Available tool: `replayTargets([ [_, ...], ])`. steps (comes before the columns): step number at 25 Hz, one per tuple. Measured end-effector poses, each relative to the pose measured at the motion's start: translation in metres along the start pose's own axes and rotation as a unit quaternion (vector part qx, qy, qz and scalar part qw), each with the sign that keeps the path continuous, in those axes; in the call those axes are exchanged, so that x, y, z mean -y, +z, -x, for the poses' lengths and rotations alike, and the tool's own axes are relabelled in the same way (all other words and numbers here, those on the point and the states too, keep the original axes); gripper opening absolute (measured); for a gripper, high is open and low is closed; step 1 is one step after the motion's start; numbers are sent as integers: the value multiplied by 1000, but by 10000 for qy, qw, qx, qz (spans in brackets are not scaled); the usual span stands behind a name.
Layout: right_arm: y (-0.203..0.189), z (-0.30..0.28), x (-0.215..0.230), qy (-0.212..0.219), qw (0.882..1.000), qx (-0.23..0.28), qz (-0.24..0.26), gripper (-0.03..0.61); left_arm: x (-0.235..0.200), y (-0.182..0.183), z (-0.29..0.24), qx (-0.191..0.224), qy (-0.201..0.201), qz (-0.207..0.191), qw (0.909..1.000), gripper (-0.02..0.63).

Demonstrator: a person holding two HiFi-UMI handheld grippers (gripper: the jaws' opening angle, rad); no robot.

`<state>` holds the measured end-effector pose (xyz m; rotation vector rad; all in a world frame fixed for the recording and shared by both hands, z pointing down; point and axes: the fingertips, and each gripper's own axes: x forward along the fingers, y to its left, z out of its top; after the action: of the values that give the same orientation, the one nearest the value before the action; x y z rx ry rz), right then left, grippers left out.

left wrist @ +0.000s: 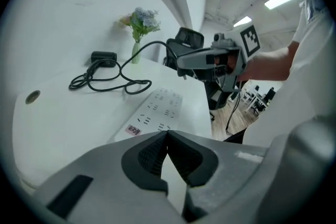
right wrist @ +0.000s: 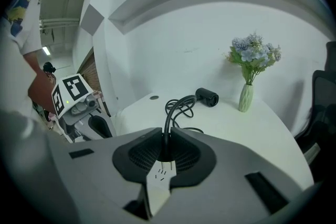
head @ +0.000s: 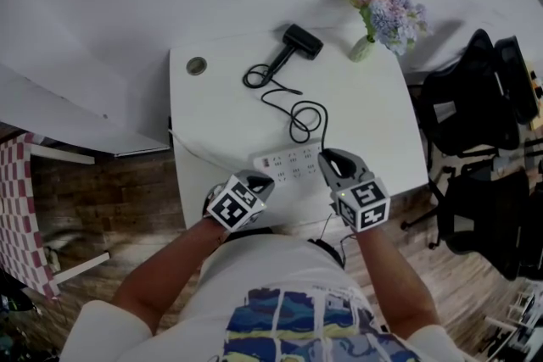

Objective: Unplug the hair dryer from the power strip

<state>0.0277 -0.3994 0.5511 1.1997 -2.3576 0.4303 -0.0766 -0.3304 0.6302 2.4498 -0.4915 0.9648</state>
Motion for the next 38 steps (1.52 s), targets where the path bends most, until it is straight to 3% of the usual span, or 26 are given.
replayTargets([
  [5,-4,7,1,26,10000,-22,-9,48,7,24,21,985,-366,795,9913,2],
  [8,-8,9,1,9,10000,-48,-37,48,6,28,31,1274,-330,982,9864,2],
  [38,-7,15,-2,-135,9998,-123,-61,48,1,18,38,1235,-421,895,9874,2],
])
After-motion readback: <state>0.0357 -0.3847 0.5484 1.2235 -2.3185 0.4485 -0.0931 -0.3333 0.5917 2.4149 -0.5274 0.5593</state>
